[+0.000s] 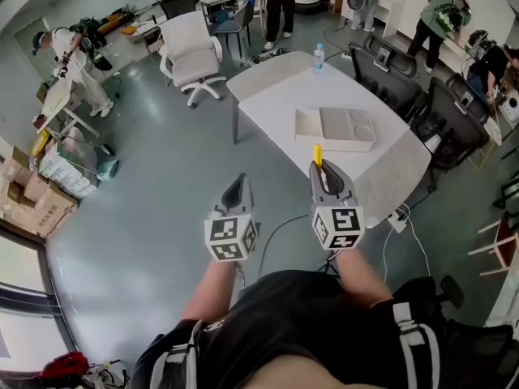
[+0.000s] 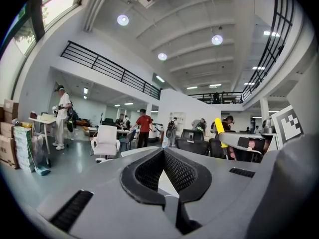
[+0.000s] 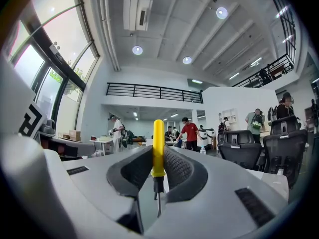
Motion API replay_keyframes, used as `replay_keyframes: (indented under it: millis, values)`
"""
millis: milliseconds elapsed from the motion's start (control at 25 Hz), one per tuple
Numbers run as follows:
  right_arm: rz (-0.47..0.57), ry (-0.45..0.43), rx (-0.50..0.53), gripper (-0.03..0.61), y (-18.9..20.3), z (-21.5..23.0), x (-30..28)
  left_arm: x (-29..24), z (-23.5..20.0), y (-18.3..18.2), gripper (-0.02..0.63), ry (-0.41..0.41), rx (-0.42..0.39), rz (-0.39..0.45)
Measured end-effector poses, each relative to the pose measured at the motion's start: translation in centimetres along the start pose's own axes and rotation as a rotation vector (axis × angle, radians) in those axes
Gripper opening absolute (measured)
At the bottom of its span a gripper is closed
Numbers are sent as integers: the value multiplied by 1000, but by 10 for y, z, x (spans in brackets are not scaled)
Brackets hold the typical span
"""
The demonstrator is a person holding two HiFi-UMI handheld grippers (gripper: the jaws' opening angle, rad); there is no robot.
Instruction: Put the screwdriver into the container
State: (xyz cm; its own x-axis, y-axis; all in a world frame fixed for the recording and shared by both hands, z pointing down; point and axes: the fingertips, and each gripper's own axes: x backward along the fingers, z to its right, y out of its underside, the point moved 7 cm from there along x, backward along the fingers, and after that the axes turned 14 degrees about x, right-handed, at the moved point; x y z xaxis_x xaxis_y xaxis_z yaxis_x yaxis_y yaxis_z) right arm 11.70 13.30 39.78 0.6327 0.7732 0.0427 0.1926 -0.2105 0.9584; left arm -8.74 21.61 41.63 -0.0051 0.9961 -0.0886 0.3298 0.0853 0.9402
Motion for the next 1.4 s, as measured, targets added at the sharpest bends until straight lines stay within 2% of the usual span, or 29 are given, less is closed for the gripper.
replay_keyframes:
  millis: [280, 640, 1160, 1400]
  values:
    - [-17, 14, -9, 52, -2, -22, -11, 5, -31, -2, 3, 4, 8, -22]
    - [-20, 60, -14, 52, 14, -4, -35, -31, -40, 1, 3, 35, -2, -48]
    - [-34, 67, -33, 52, 44, 63, -146, -157, -39, -24, 3, 52, -72, -44]
    - [-49, 49, -43, 52, 56, 98, -202, -223, -42, -33, 3, 33, -70, -54]
